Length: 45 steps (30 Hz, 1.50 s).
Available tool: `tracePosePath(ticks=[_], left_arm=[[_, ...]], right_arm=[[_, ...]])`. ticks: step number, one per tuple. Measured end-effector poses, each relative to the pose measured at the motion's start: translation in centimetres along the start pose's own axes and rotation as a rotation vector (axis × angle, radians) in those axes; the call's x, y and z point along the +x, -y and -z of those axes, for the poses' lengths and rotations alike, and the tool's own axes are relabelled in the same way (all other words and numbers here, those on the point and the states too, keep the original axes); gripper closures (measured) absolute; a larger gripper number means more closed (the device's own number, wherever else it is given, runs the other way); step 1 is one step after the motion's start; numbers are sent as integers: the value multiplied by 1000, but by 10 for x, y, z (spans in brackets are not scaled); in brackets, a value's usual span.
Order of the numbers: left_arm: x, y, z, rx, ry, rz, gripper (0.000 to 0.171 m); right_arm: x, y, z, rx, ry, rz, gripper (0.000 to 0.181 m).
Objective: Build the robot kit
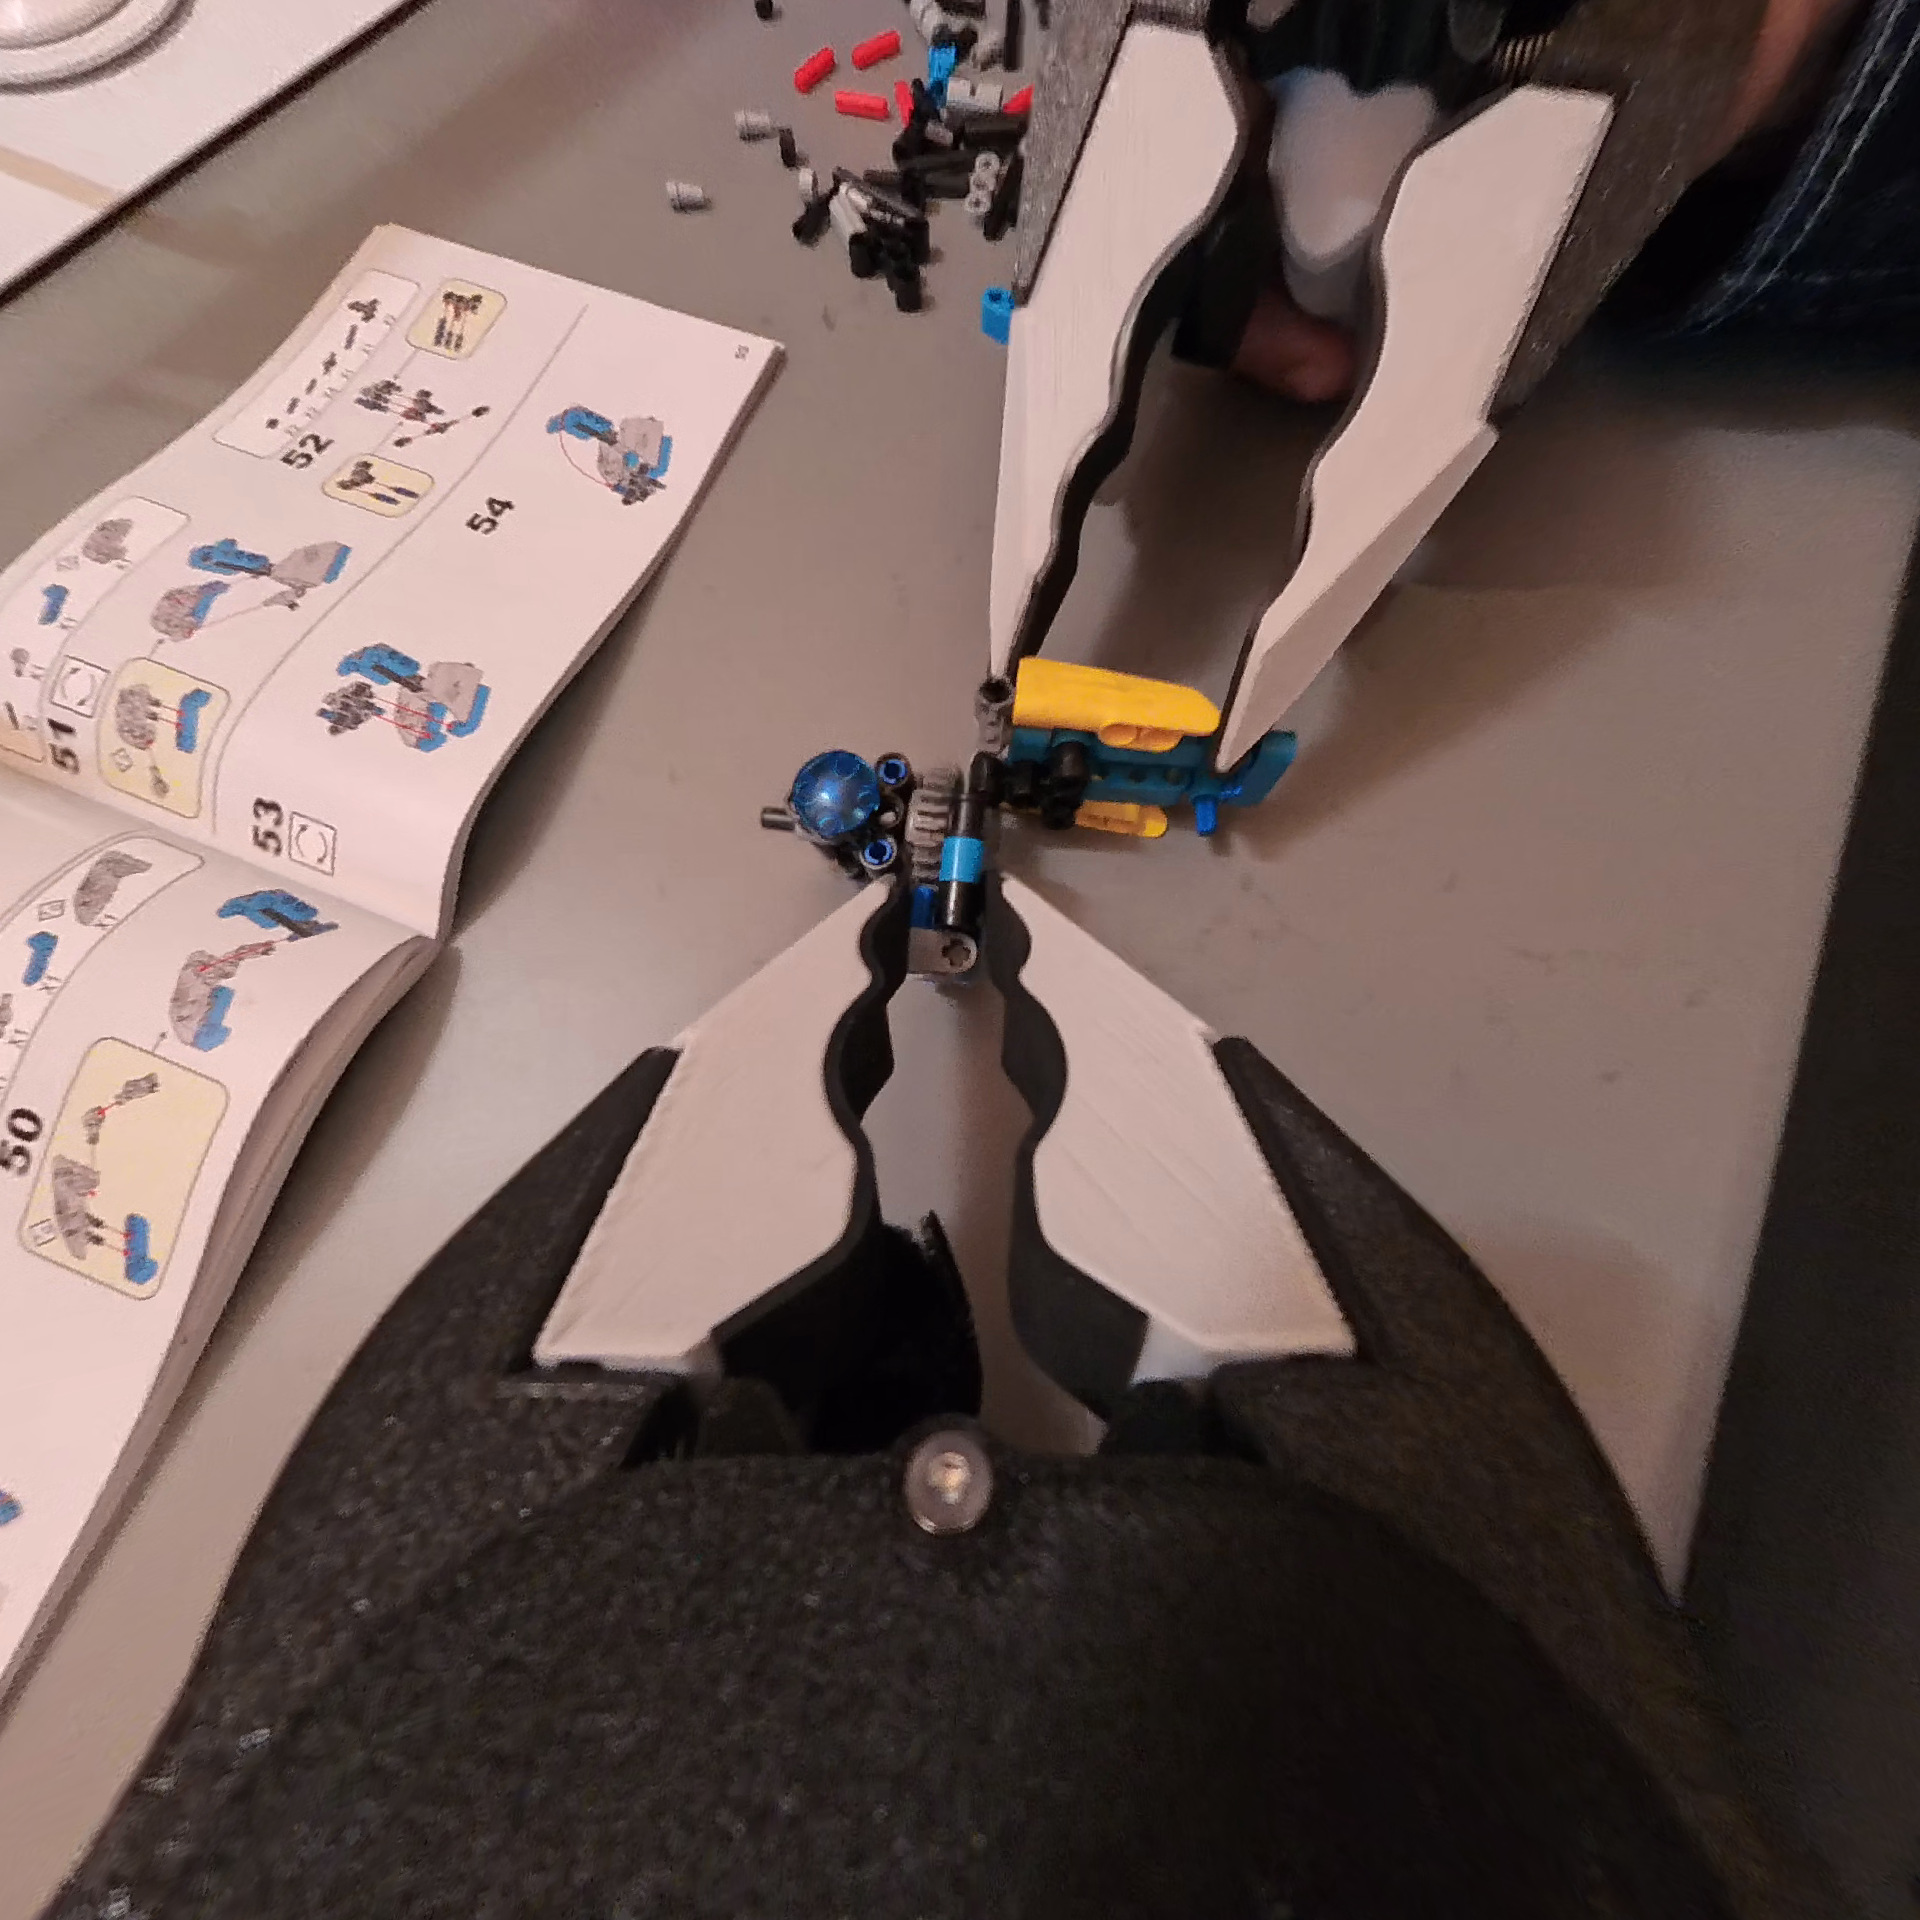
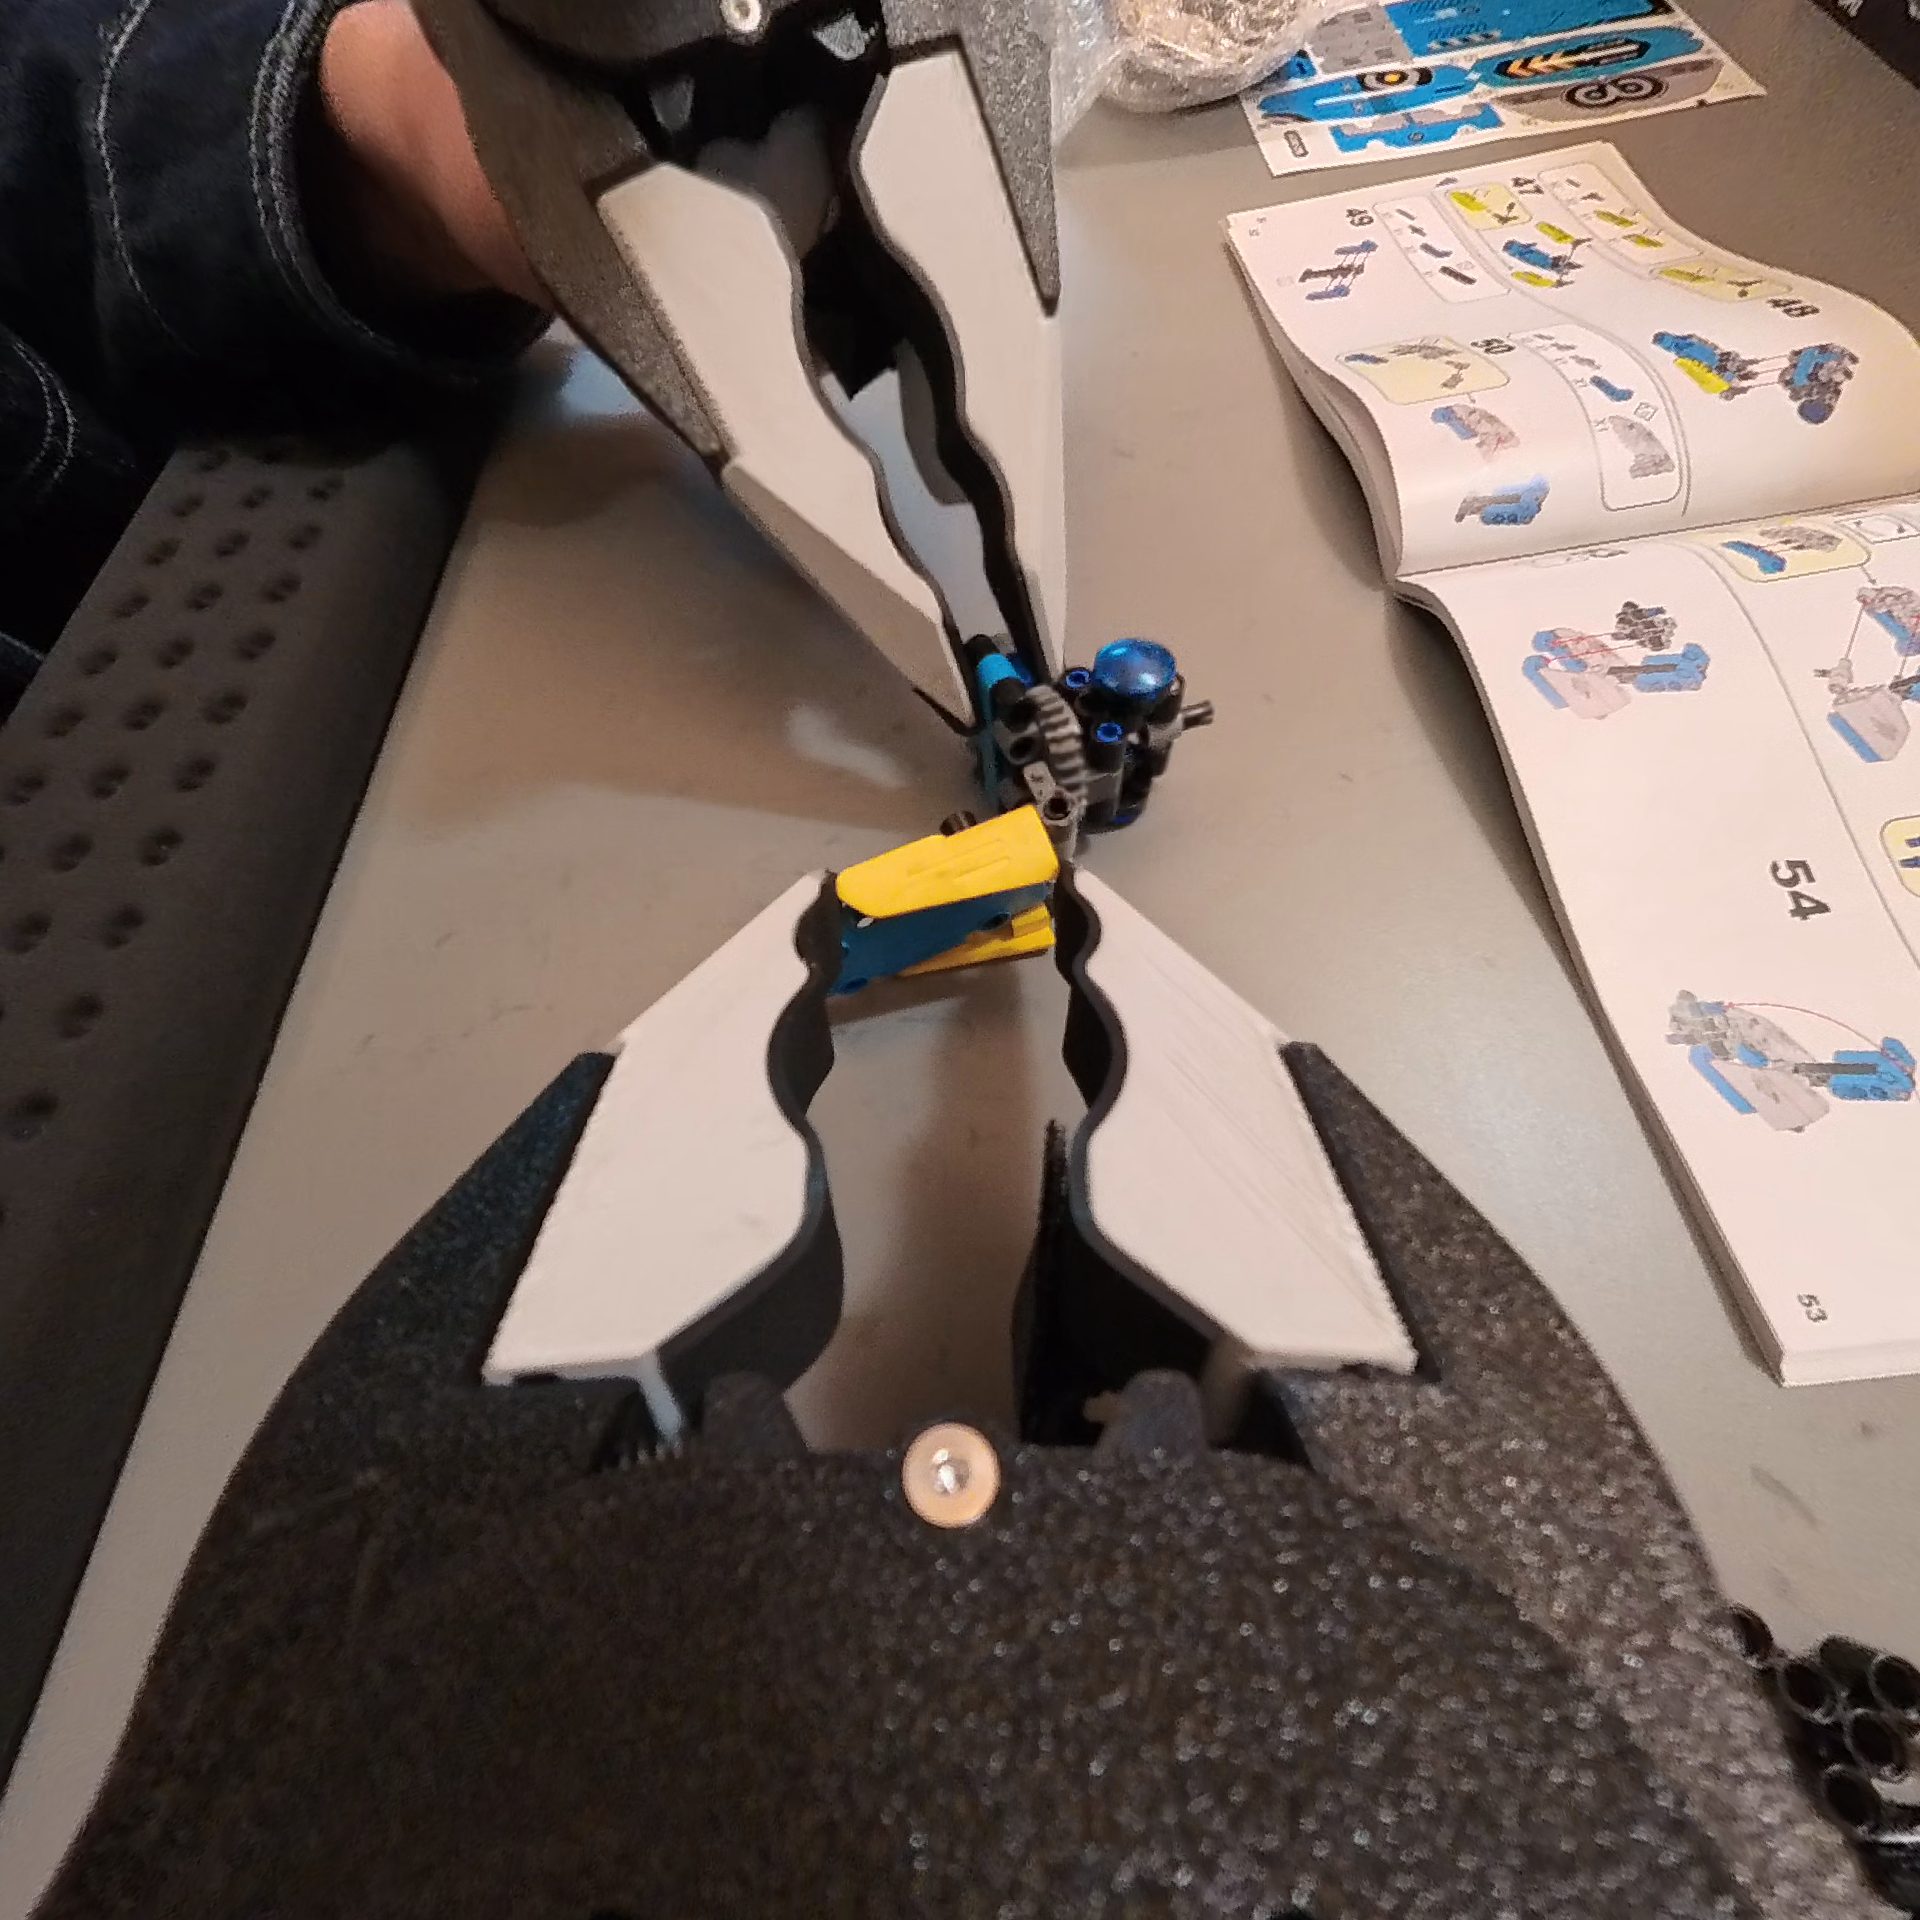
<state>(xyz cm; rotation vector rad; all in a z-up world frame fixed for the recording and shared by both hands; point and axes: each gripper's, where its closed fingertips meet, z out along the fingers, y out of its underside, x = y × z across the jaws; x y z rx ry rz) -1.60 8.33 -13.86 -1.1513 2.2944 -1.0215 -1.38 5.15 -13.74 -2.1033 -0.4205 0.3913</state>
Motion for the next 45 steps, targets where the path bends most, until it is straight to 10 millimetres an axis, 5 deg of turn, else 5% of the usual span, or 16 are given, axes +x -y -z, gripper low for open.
tracePosePath(ticks=[45], left_arm=[[0,9,-9,51,-84,50,159]], right_arm=[[7,7,0,35,-37,48,136]])
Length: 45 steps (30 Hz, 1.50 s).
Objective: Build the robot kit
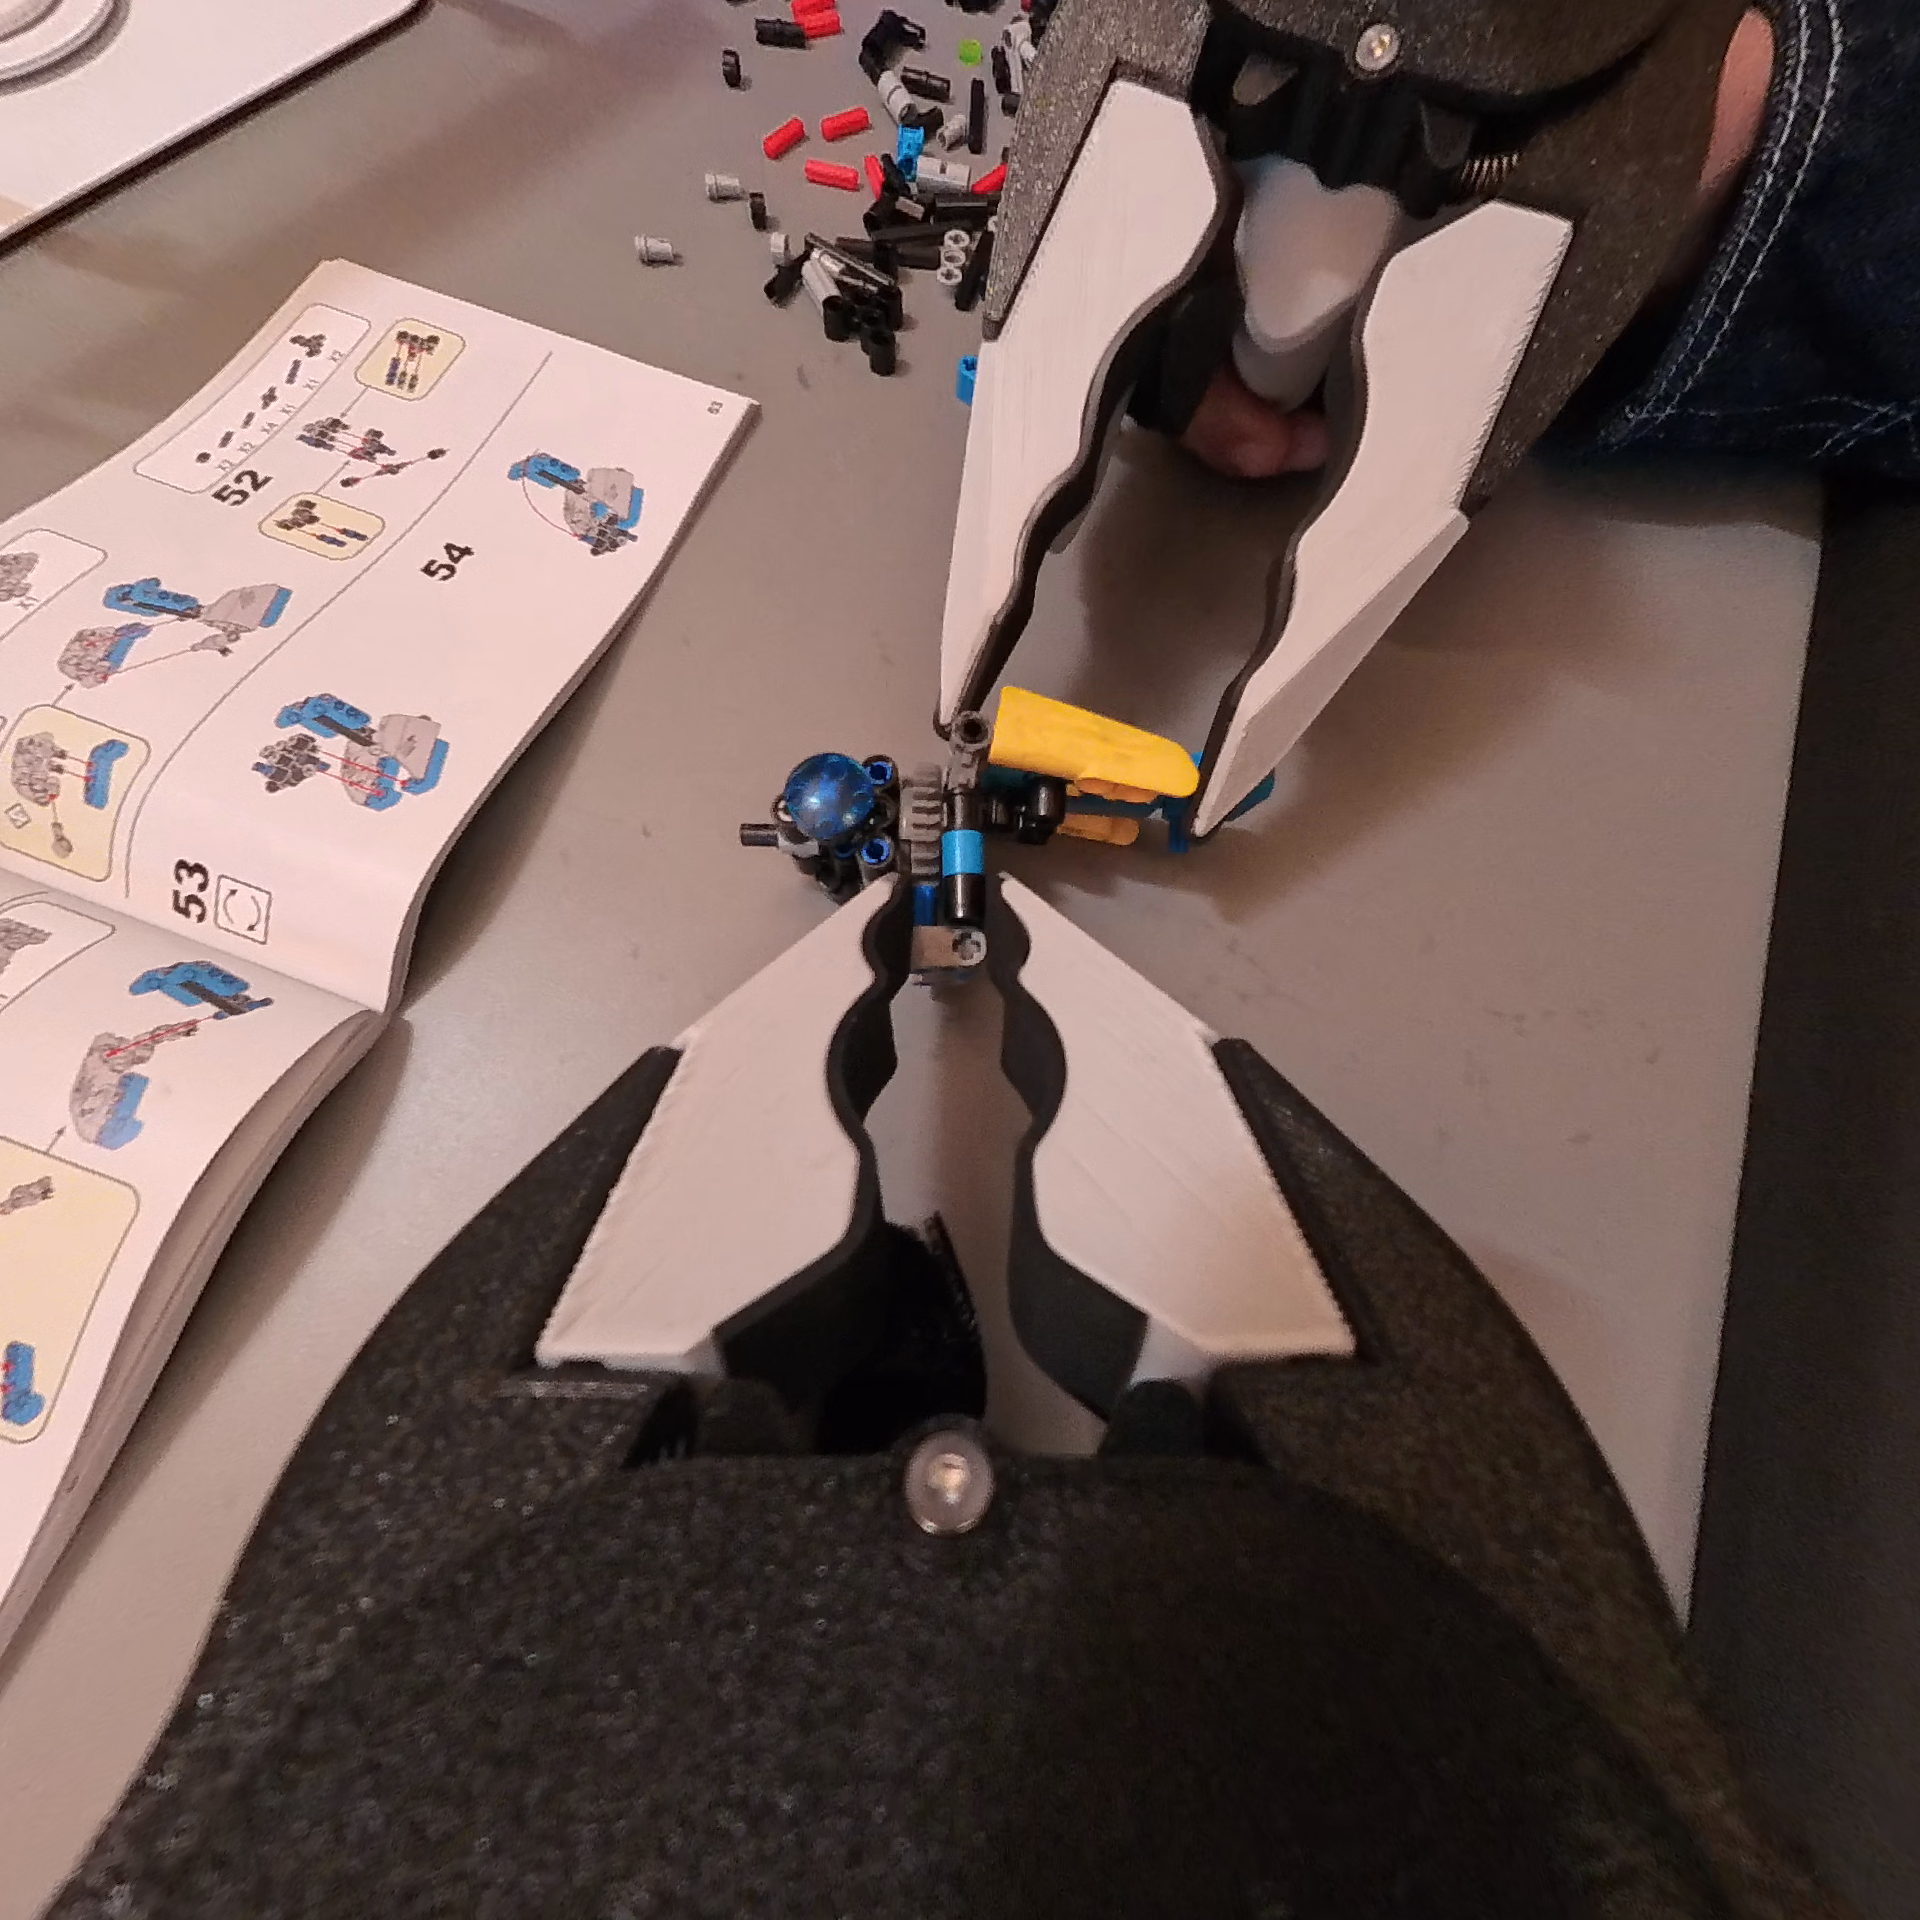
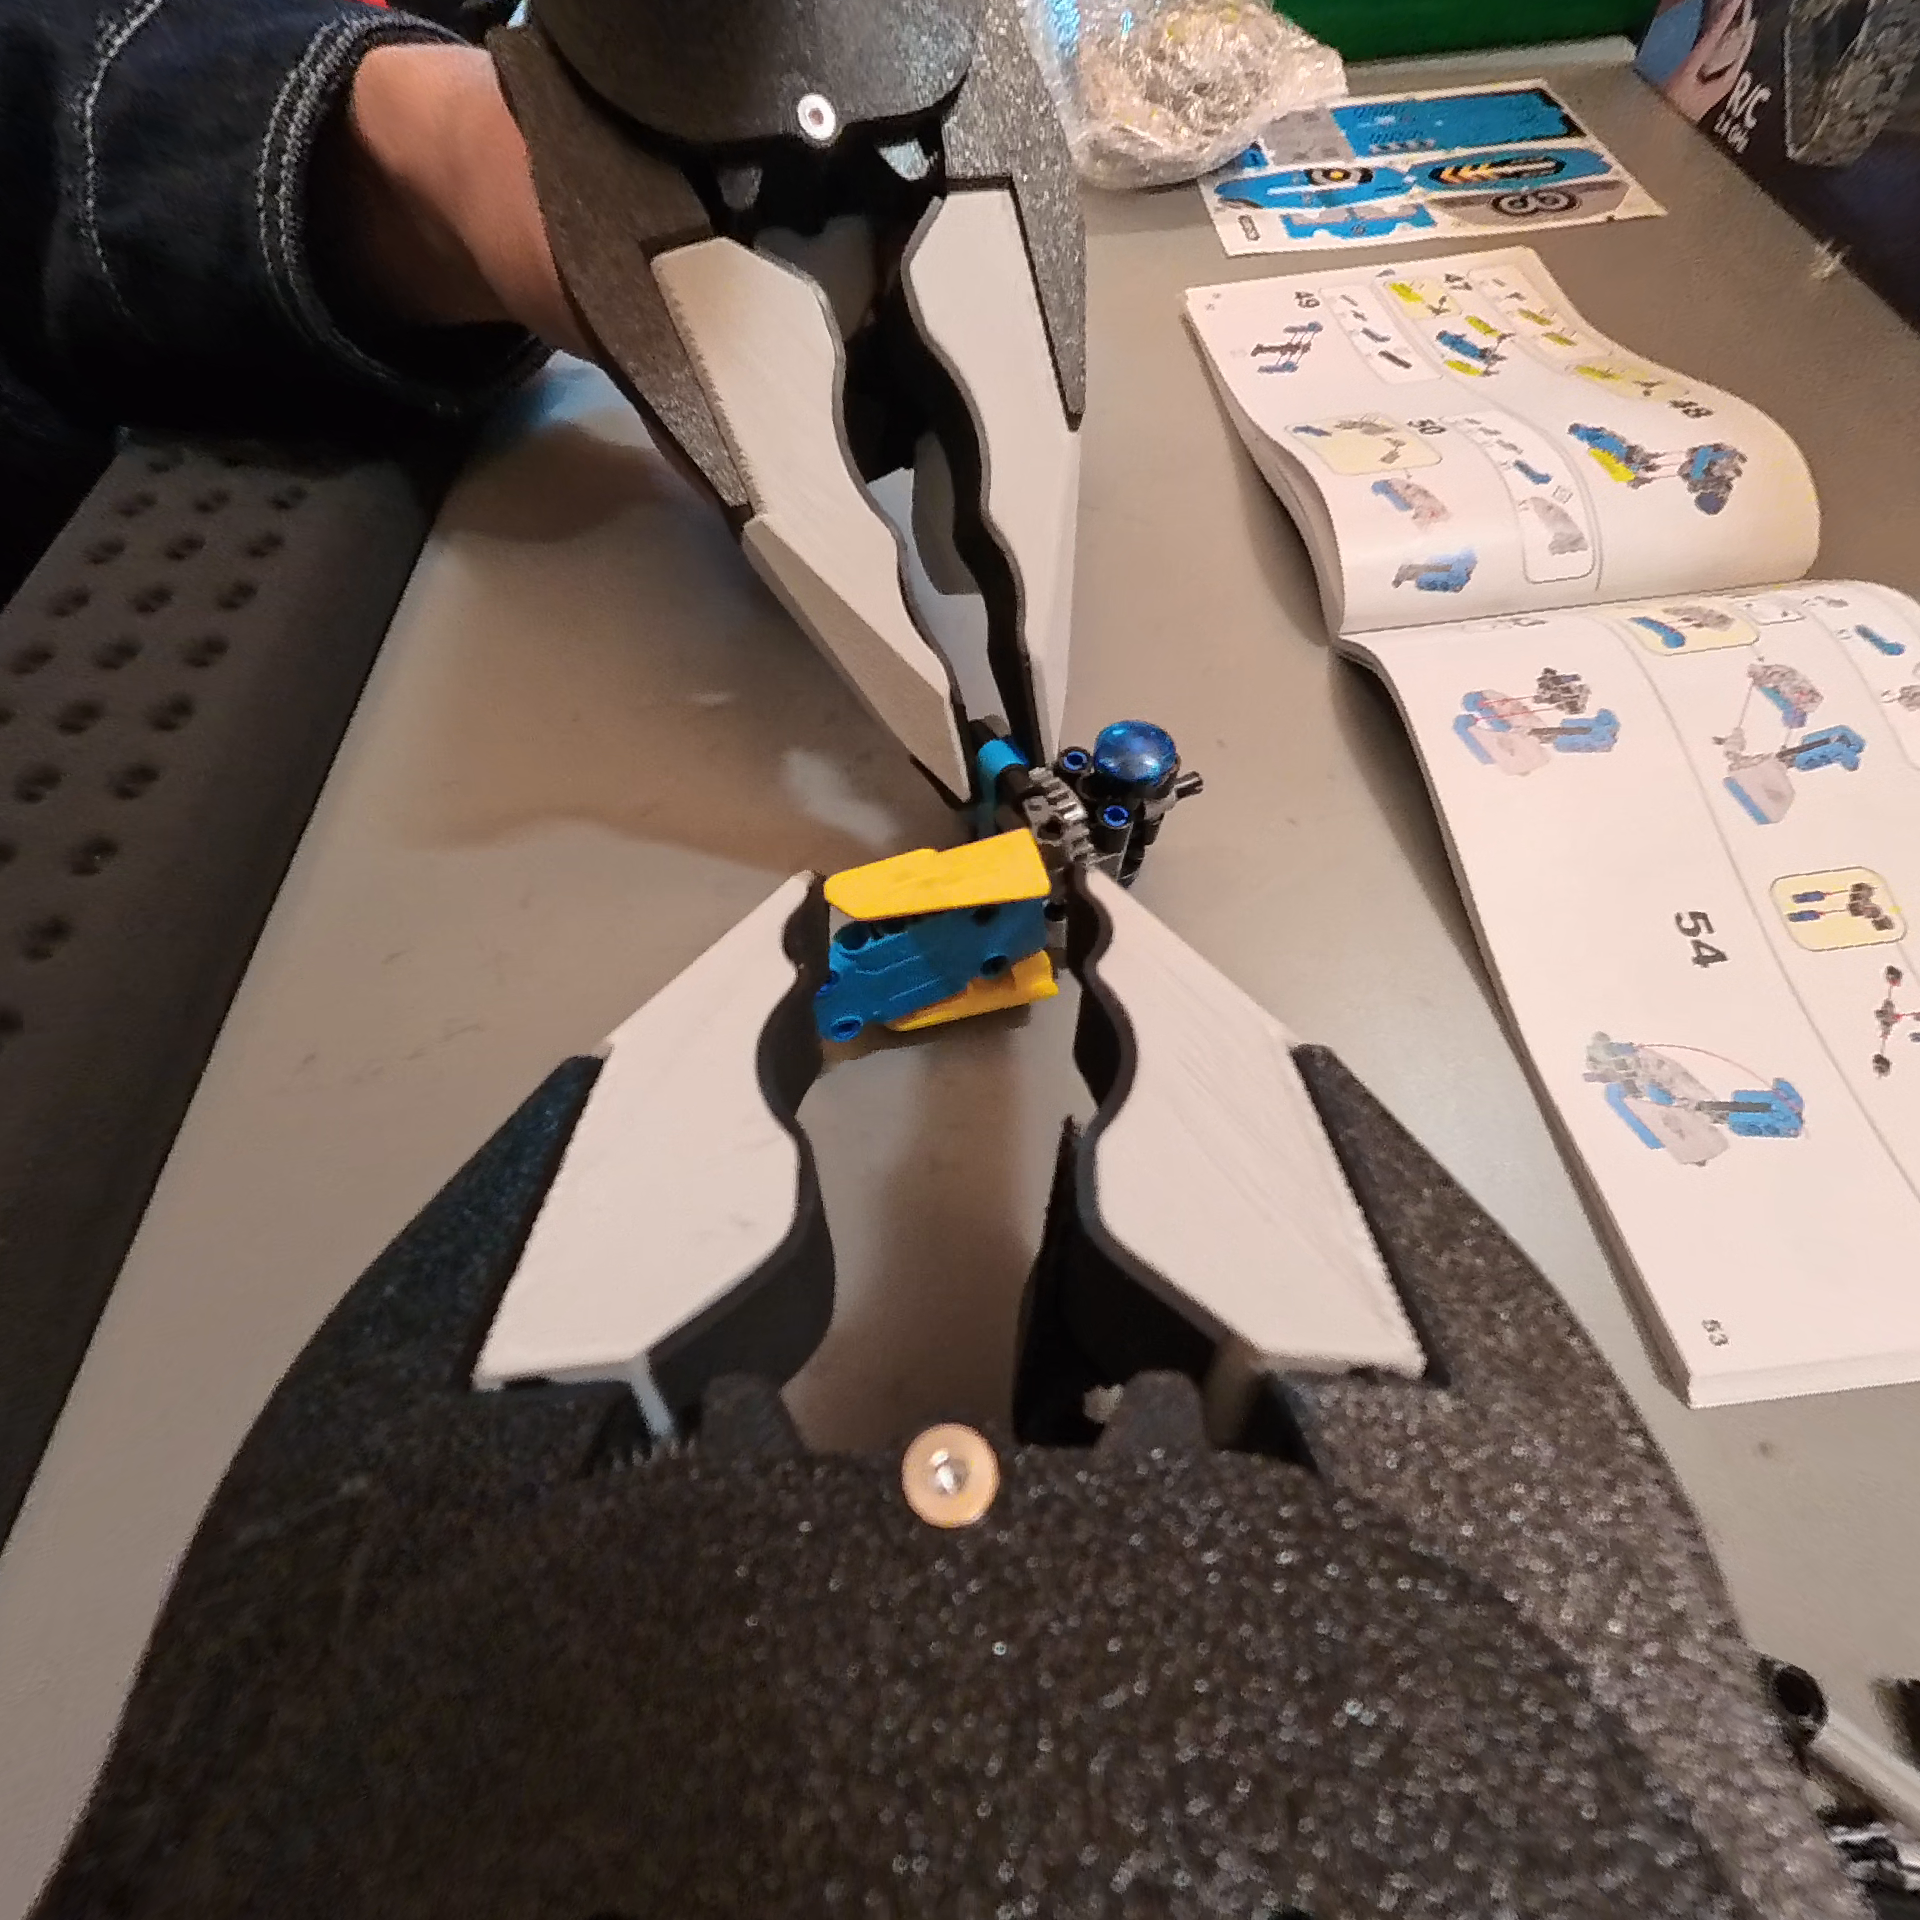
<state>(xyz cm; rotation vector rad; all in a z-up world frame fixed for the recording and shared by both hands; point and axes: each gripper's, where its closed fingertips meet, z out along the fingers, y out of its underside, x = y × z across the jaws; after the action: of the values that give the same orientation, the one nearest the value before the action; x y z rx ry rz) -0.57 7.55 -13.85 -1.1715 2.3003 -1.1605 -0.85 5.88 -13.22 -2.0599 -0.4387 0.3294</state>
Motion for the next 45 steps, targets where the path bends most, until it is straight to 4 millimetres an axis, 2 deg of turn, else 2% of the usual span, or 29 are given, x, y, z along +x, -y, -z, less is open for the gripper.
tracePosePath(ticks=[3,8,18,27,30,36,45], left_arm=[[0,1,-1,4,-11,5,159],[1,1,-1,5,-12,4,159],[2,2,-3,19,-25,4,158],[2,3,-4,20,13,-59,158],[2,3,-4,15,56,-109,155],[1,8,1,44,75,-77,143],[-1,13,8,80,104,-81,139]], right_arm=[[2,5,2,34,-23,26,136],[1,4,2,26,-36,79,136],[-2,0,5,15,66,-38,136],[-2,1,7,26,78,-48,137],[-2,-3,6,3,70,-39,137],[0,-8,9,-15,51,-39,140],[-2,-8,9,-20,53,-32,140]])
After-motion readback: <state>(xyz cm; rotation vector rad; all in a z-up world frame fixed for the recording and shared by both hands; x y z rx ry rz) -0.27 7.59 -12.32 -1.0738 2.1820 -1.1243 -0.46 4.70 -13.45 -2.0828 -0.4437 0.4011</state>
